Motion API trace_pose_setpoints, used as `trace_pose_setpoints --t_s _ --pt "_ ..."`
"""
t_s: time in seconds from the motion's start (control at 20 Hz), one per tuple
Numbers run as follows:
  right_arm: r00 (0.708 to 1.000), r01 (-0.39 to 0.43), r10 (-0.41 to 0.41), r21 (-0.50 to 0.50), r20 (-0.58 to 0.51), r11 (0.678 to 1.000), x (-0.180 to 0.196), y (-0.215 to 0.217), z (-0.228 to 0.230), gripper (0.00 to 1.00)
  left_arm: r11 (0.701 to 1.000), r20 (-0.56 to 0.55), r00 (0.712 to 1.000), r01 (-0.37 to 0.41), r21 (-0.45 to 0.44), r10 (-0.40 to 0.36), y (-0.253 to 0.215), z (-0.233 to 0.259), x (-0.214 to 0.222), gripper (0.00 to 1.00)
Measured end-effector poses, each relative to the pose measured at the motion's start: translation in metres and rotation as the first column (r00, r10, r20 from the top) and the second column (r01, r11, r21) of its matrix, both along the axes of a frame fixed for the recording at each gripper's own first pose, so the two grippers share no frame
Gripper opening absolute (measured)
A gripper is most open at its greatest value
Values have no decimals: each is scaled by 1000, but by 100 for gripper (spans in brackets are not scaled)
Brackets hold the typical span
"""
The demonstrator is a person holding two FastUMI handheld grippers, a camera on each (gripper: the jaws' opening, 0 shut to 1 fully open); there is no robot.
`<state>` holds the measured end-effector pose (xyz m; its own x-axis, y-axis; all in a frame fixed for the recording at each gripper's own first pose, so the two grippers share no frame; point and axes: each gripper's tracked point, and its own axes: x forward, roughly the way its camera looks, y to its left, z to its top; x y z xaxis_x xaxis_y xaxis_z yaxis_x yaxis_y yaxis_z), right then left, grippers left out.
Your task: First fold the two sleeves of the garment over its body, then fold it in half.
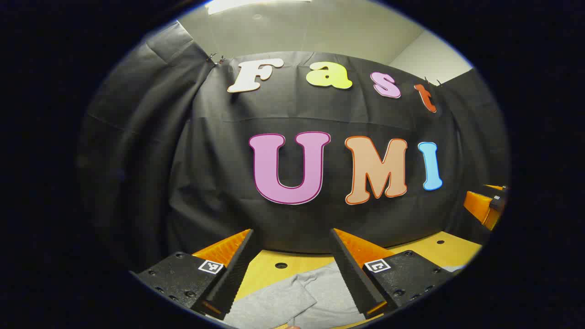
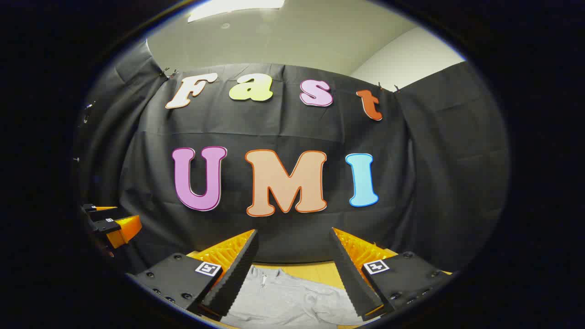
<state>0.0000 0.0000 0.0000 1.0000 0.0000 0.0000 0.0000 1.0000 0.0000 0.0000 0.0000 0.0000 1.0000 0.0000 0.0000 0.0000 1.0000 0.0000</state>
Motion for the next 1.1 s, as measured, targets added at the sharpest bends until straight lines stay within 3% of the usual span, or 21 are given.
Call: trace_pose_setpoints --t_s 0.05,0.1,0.6,0.95,1.05,1.1 --pt "1000 -3 3 -3 -4 1000 1 -2 0 98 1000 1 1000 -5 6 5 -2 1 -1 93" --pt "1000 -12 12 2 -11 1000 2 -3 -4 97 1000 6 1000 -10 9 10 -3 3 -3 98" --pt "998 -33 33 -1 -57 999 4 -17 -20 97 1000 -19 1000 8 9 -8 -20 -3 -1 96" --pt "998 -33 32 -29 -48 999 21 -29 -22 97 998 20 999 35 55 -36 -29 6 10 98" --pt "997 -36 34 -29 -71 999 25 -45 -32 98 997 18 999 47 65 -48 -32 6 13 96" --pt "994 4 -7 -26 -107 1000 26 -75 -45 97 996 27 998 59 69 -61 -36 10 16 96"
